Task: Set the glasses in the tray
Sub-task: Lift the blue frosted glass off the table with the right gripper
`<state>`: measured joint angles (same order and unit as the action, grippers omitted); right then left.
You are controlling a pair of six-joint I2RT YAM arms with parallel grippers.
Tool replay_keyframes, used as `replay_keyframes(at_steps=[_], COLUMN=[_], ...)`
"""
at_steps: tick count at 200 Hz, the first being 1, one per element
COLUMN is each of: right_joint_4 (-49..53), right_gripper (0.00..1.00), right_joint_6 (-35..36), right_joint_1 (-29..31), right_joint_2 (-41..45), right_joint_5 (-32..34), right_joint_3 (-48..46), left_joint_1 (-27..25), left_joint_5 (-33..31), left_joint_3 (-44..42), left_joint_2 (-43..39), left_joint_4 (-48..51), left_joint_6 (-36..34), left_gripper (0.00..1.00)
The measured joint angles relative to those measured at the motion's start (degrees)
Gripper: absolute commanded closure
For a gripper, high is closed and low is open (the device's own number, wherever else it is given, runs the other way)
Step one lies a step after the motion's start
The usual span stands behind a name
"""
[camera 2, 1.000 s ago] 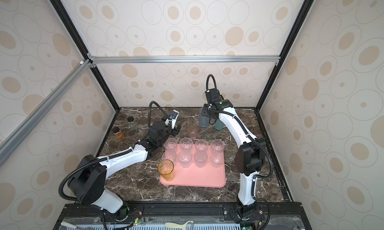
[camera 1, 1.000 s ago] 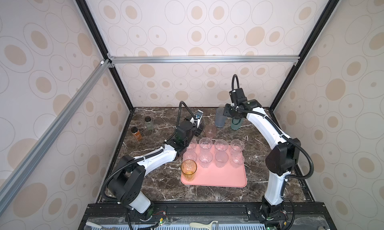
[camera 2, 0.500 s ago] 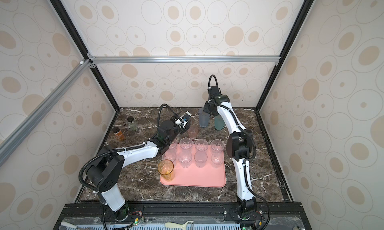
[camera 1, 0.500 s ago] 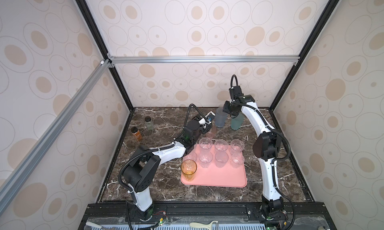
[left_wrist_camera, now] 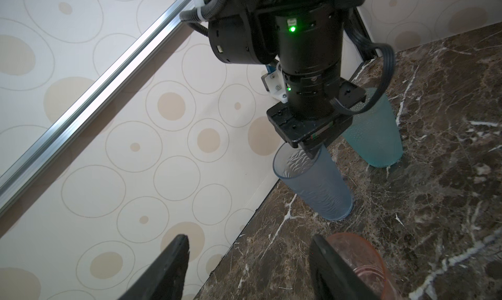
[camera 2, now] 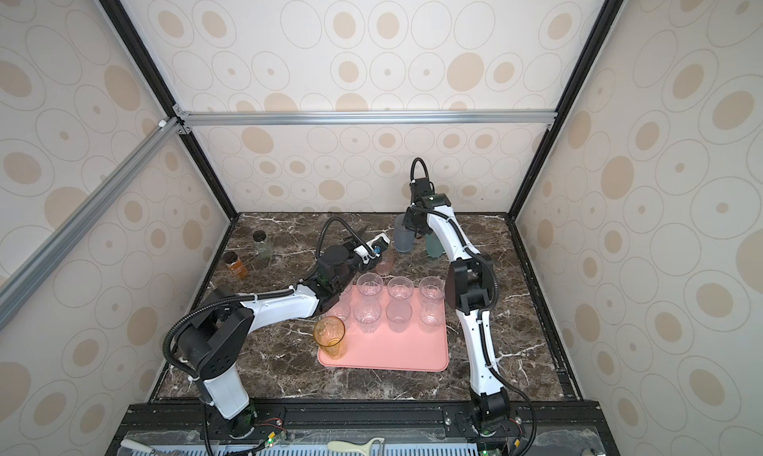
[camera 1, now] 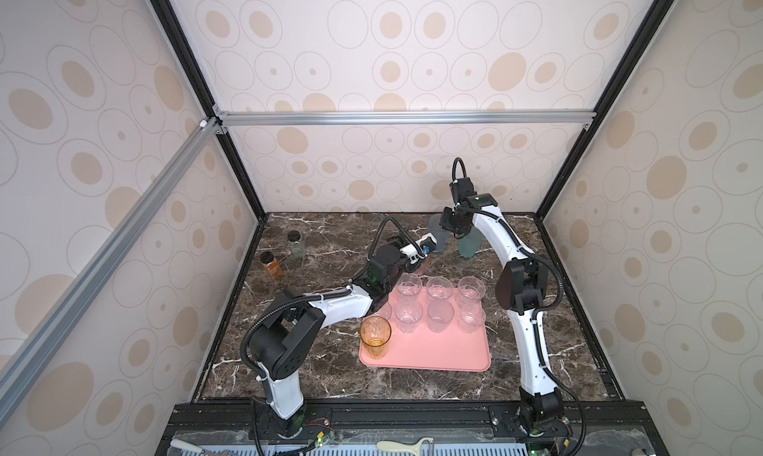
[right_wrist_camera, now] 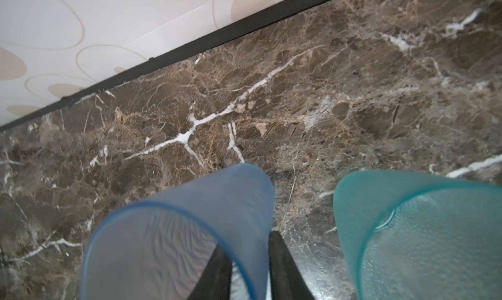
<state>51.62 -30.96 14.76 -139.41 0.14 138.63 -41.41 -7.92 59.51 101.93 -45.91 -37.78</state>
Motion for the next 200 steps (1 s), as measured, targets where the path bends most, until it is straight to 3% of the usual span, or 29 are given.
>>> replay_keyframes(at_steps=[41, 86, 159, 200], right_joint_4=[0.63, 2.32, -0.81, -3.85], right_gripper=[0.93, 0.95, 1.00, 1.00], right_joint_6=[2.19, 4.96, 13.09, 18.49], right_joint_1=[0.37, 2.62, 16.35, 23.54], right_joint_2=[0.20, 5.92, 26.58, 33.18], right_joint_5=[2.49, 6.60, 17.29, 20.81], right_joint_3=[0.00, -0.81, -13.94, -24.04], left_joint_1=[-0.17, -0.17, -0.11, 2.91], left_joint_5=[-3.21, -10.47, -15.43, -8.72], left_joint_3=[-0.33, 1.22, 10.45, 6.56], left_joint_2=[0.00, -0.72, -12.31, -20.98], left_joint_4=[-0.83, 0.79, 21.84, 31.08], left_joint_6=[-0.24, 3.74, 22.82, 38.25], left_gripper=[0.29, 0.27, 0.26, 0.28])
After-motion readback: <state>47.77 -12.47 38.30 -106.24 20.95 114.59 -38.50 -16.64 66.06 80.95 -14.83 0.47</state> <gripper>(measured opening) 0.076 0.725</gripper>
